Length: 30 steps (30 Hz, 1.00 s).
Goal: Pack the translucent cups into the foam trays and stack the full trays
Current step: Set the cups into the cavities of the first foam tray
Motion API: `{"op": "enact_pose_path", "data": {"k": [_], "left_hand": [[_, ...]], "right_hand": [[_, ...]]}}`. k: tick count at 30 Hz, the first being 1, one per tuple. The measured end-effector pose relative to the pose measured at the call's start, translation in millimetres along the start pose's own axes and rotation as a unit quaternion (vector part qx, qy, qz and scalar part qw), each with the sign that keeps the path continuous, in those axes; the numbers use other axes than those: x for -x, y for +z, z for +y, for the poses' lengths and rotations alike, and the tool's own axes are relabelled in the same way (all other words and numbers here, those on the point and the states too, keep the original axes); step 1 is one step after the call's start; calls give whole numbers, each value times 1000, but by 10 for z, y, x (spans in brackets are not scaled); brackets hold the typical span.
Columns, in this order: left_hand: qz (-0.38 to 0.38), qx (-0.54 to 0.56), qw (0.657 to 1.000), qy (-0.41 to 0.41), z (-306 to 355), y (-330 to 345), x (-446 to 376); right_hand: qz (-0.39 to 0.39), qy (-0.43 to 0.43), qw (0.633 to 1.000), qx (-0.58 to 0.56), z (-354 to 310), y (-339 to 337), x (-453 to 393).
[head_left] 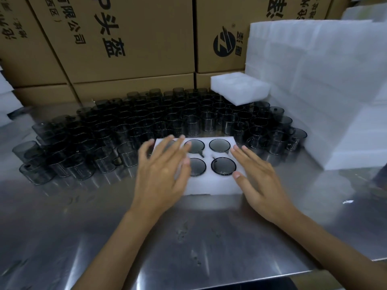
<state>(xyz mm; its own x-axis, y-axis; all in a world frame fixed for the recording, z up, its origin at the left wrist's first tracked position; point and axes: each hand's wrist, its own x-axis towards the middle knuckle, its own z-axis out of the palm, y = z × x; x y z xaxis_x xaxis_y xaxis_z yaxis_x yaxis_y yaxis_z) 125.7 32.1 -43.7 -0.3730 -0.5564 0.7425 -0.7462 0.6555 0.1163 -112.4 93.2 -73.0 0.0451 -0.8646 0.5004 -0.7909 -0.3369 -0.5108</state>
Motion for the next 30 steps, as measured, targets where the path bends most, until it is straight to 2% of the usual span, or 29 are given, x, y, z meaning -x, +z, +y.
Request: {"op": "enact_pose_path", "data": {"k": [2, 5, 7, 8, 10, 13, 16, 19, 23, 27, 30], "left_hand": [[9, 112, 986, -124, -137, -38, 0], [-9, 324, 898, -298, -298, -70, -27], [-54, 385, 852, -351, -358, -45, -50], [-82, 398, 843, -353, -370, -28, -54], [-138, 386, 850, -332, -382, 16, -41], [-202, 309, 884, -285, -445, 67, -20], [-238, 242, 903, -262, -480, 77, -36], [-246, 239, 901, -266, -475, 79, -38], [-205, 293, 888, -288, -449, 65, 11], [-127, 333, 889, -289, -393, 49, 41], [-75, 382, 878, -280, -351, -4, -12]], "right_hand": [[-17, 66, 996, -60, -24, 20, -20], [-11, 212, 946, -245, -146, 60, -119], [-17, 266, 905, -330, -222, 105, -229], [-18, 280, 892, -355, -248, 115, -276], [-13, 299, 876, -379, -259, 140, -346], [-11, 310, 870, -384, -260, 164, -371], [-21, 311, 869, -384, -244, 143, -369], [-30, 316, 865, -388, -258, 105, -379], [-21, 312, 853, -418, -274, 91, -378], [45, 358, 792, -493, -236, 44, -454], [-5, 379, 769, -515, -208, -16, -511]]}}
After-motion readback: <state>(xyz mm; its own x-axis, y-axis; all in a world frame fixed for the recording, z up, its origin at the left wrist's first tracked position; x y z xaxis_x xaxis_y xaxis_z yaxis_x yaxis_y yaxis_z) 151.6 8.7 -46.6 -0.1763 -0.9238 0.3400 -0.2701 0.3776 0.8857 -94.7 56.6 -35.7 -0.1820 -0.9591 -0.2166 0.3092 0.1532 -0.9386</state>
